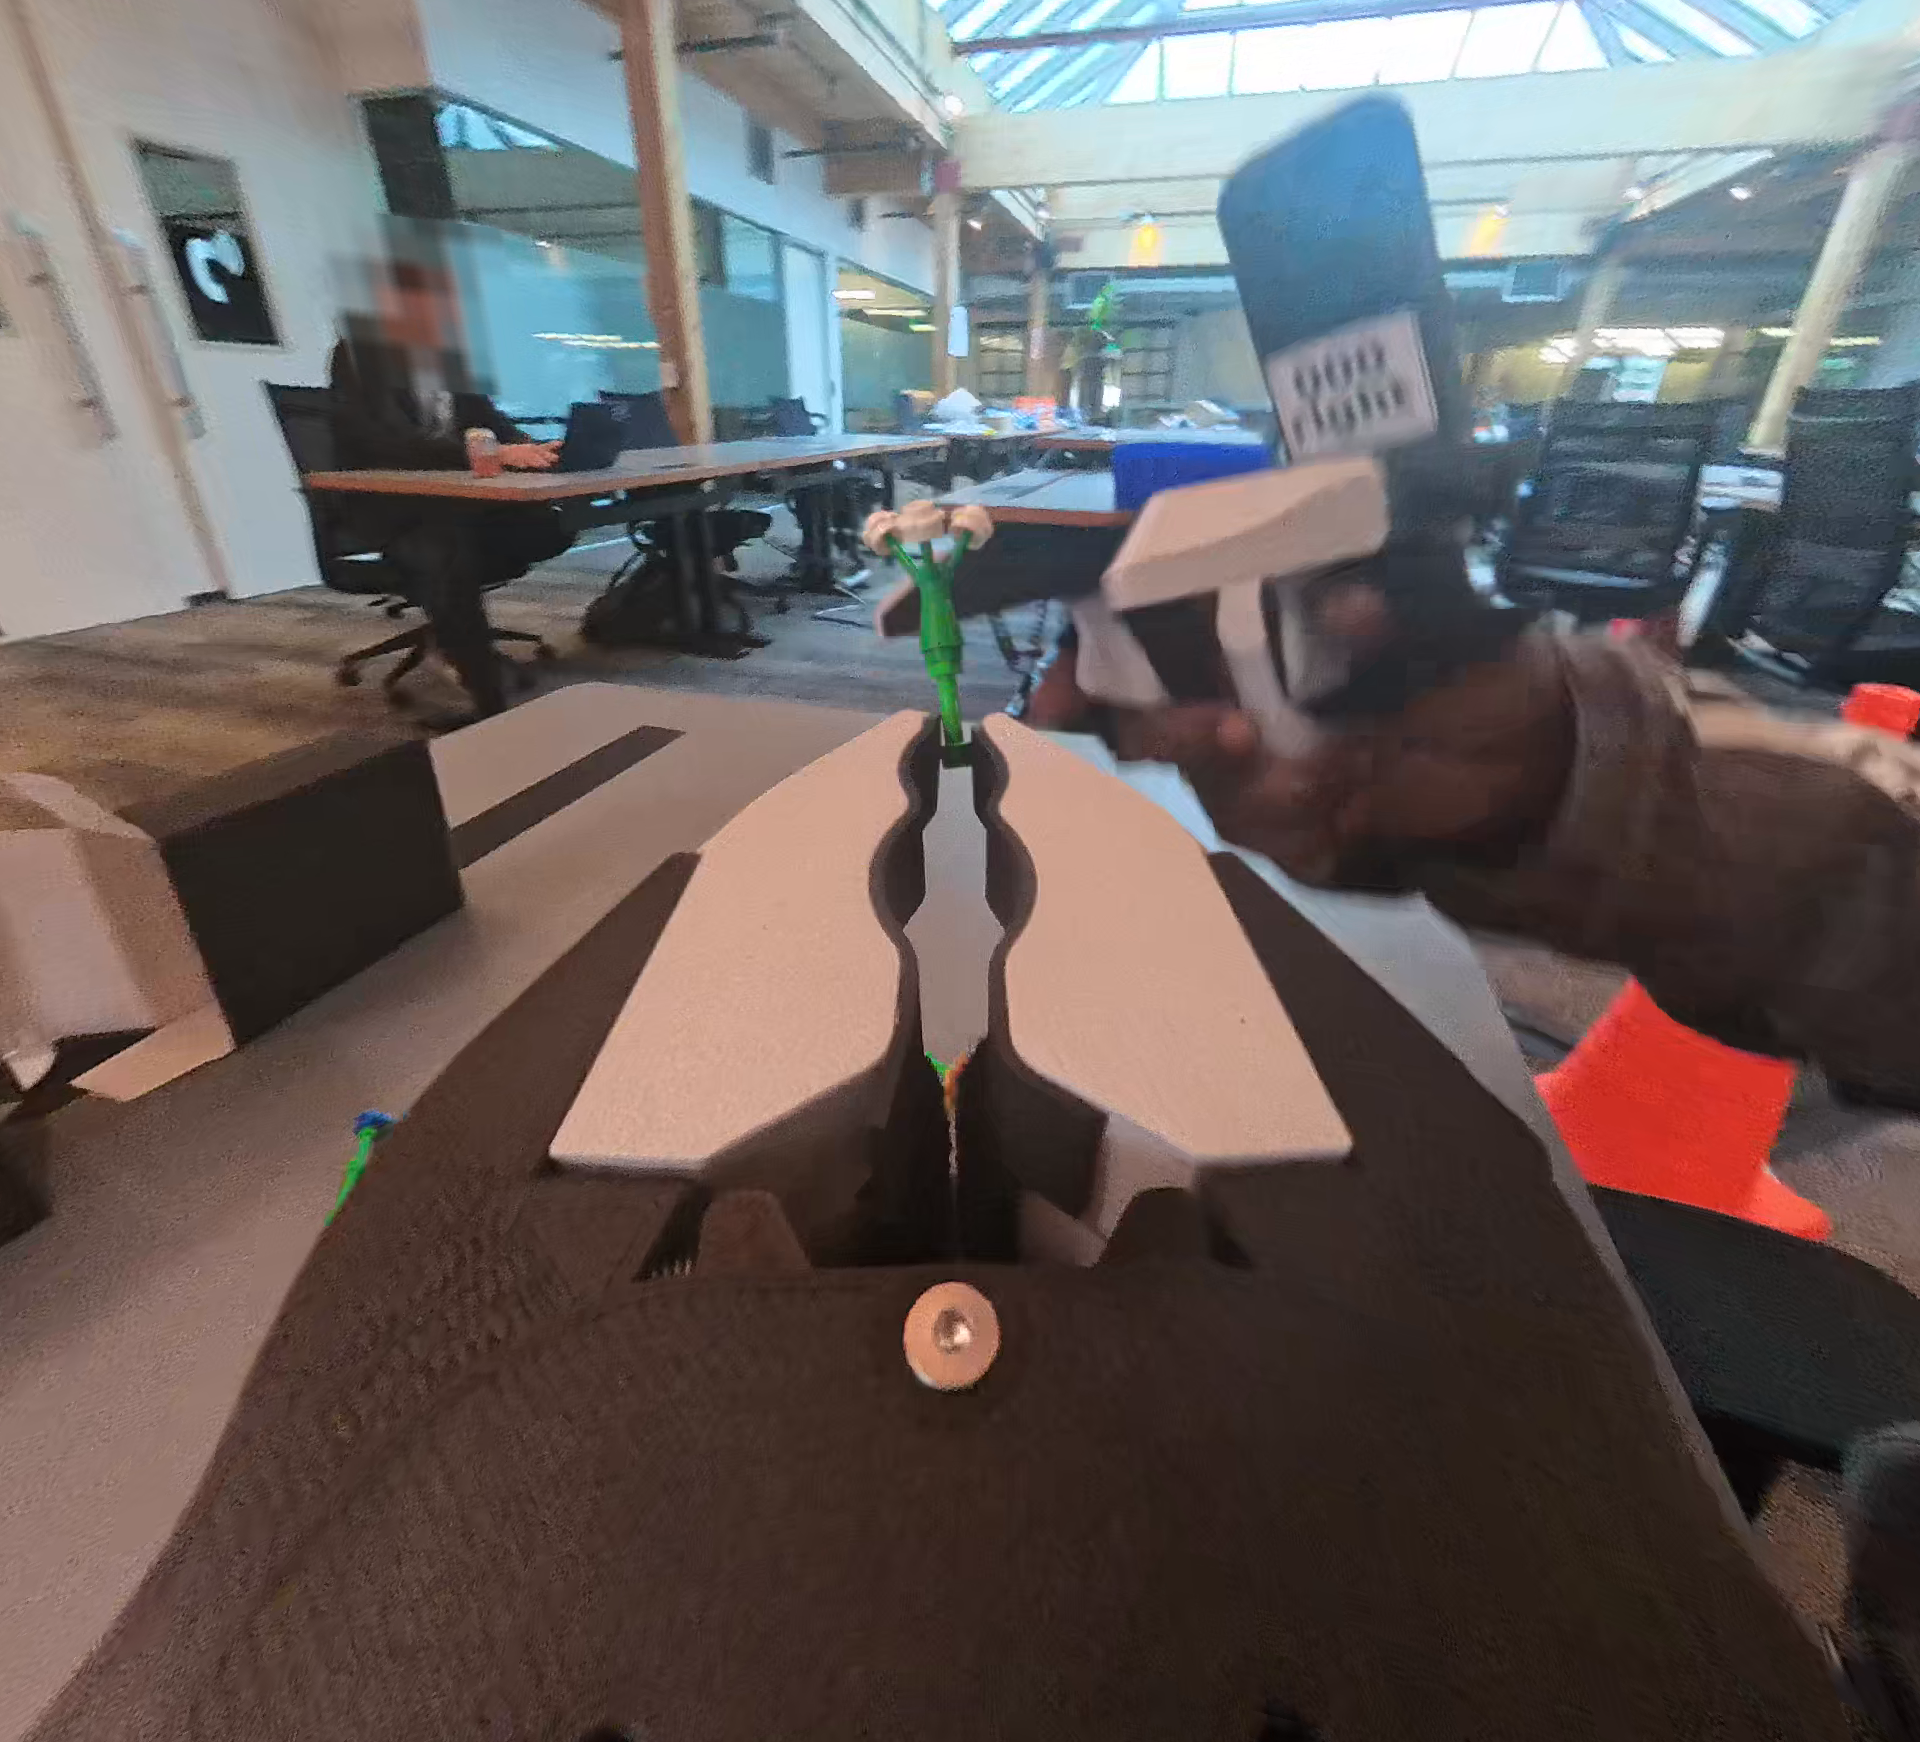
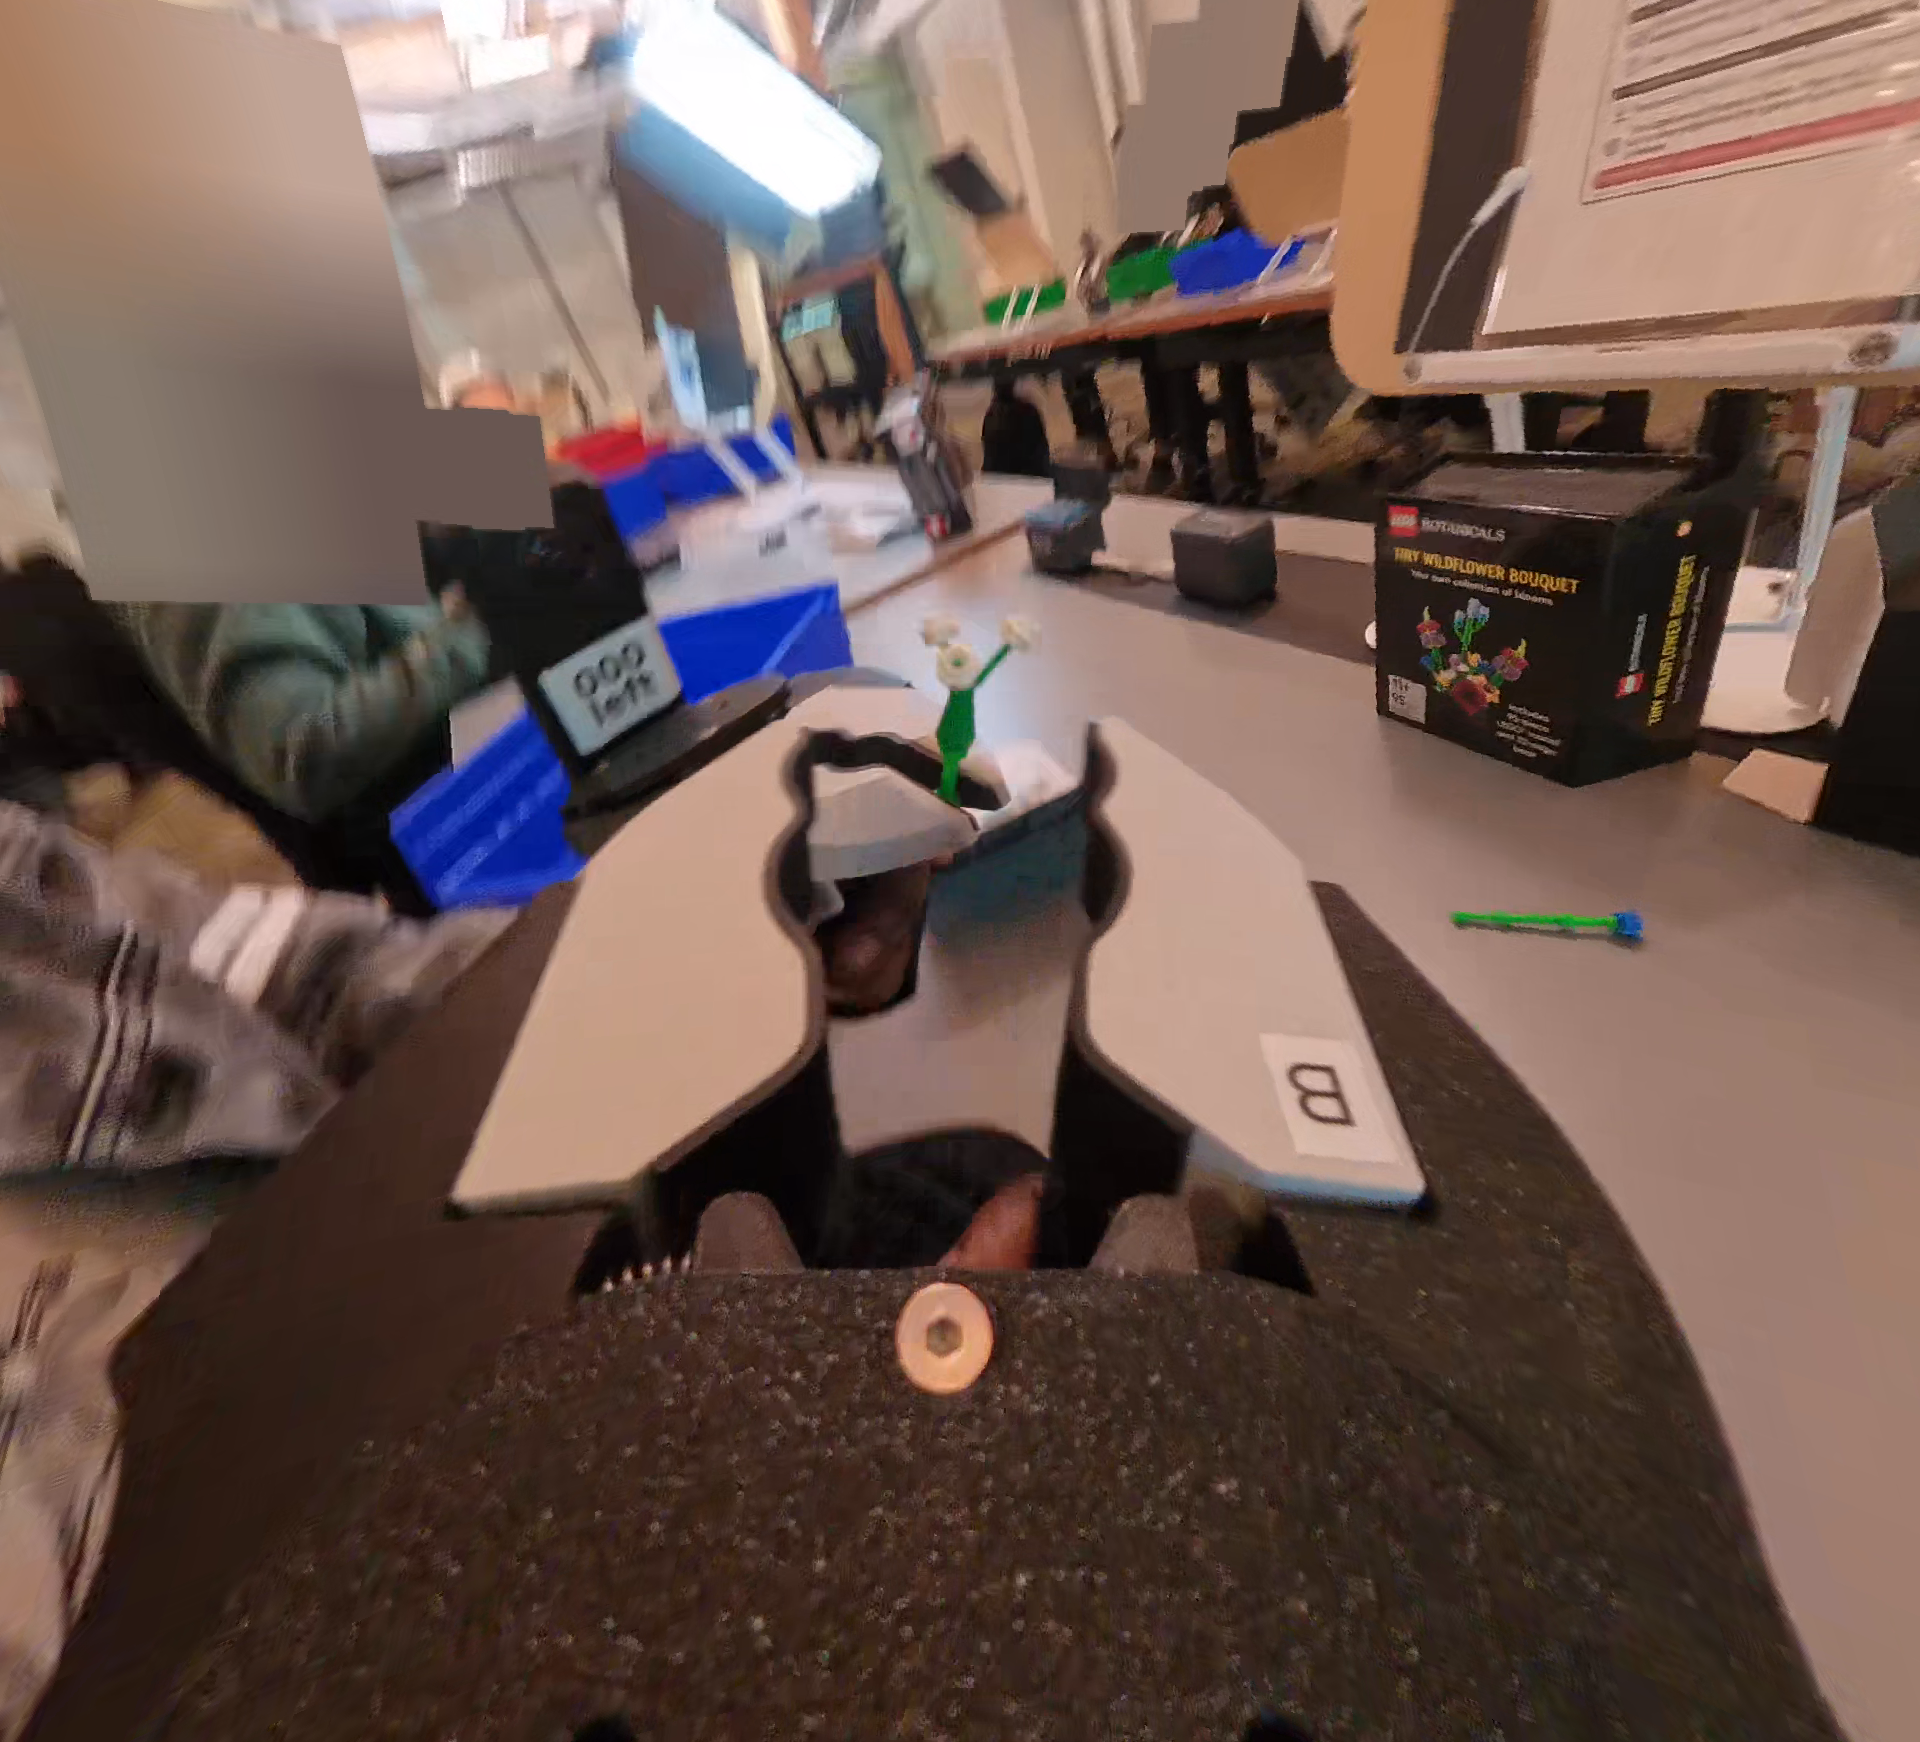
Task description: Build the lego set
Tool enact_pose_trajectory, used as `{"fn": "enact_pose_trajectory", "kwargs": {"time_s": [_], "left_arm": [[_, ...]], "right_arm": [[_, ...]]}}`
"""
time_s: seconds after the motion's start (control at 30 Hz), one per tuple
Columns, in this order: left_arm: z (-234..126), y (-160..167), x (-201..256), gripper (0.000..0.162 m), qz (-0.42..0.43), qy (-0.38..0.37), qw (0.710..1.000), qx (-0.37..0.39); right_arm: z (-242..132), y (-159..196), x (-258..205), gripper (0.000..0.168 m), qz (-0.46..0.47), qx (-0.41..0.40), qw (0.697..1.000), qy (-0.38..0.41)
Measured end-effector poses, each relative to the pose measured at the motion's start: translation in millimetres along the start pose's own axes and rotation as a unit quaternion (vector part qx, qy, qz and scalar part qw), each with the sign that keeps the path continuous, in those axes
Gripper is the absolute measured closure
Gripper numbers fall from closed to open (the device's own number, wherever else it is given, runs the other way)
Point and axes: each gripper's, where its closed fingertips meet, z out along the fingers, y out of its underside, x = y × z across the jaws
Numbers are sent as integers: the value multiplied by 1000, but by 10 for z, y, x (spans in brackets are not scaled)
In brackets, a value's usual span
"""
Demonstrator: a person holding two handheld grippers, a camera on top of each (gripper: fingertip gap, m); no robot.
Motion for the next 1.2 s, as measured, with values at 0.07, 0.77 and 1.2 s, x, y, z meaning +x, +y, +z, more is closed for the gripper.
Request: {"fn": "enact_pose_trajectory", "kwargs": {"time_s": [0.07, 0.77, 1.2], "left_arm": [[-11, 89, 103, 156, 17, 40, 999, -12], [40, 386, 343, 135, 74, 84, 992, -58], [36, 661, 170, 129, 33, 51, 992, -108]], "right_arm": [[-127, 22, -65, 114, -61, -84, 994, -34], [-435, 395, 28, 145, -165, -341, 922, -83], [-1098, 1173, 1030, 145, -128, -512, 835, 152]]}}
